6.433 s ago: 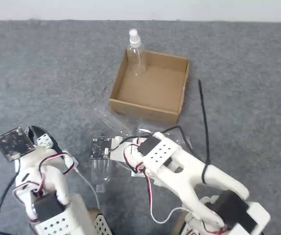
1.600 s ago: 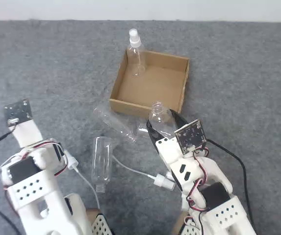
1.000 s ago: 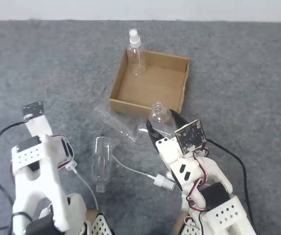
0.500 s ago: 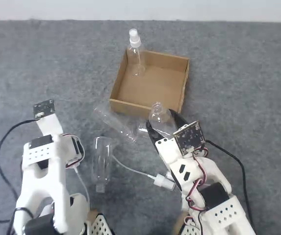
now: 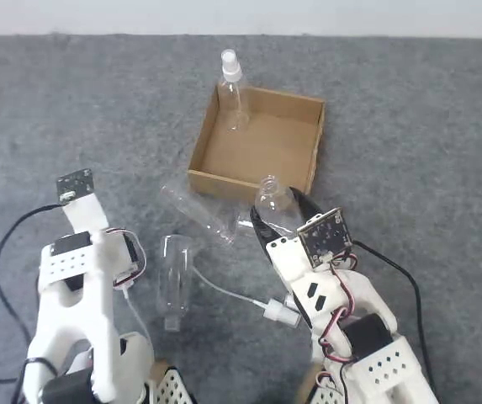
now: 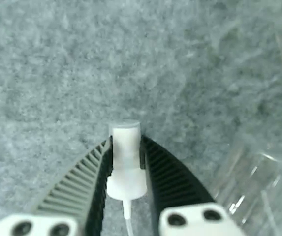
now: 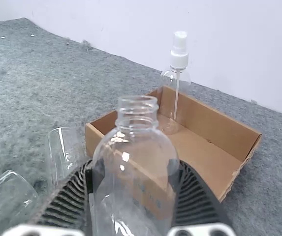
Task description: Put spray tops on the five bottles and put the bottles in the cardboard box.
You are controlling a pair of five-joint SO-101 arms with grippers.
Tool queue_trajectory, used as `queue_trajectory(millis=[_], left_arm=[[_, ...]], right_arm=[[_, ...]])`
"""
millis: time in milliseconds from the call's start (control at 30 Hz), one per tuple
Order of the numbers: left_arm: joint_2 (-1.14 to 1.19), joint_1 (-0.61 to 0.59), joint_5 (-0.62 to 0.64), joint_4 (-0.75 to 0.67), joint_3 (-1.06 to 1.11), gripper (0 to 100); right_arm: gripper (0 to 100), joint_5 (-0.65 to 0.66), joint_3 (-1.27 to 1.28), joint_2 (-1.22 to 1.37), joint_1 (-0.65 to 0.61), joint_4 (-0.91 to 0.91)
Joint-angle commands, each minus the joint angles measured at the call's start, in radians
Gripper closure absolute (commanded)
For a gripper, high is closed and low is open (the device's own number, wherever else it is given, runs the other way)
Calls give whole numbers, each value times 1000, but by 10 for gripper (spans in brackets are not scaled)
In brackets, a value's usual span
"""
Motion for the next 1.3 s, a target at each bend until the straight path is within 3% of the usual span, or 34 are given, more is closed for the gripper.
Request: queue_trajectory(millis=[0,533,767,1100,1267], left_arm=[[-3,2,0,-25,-4,989],[-12,2,6,-20,-189,989],[-12,2,6,110,-323,989],[-12,2,6,160,-444,989],[-12,-5,0,290,-486,988]], right_arm=[[989,17,-3,-22,12,-27],[989,17,-3,-27,12,-24],[989,17,-3,-27,12,-25],[989,18,-3,-28,12,-25],[989,18,-3,-28,12,-25]])
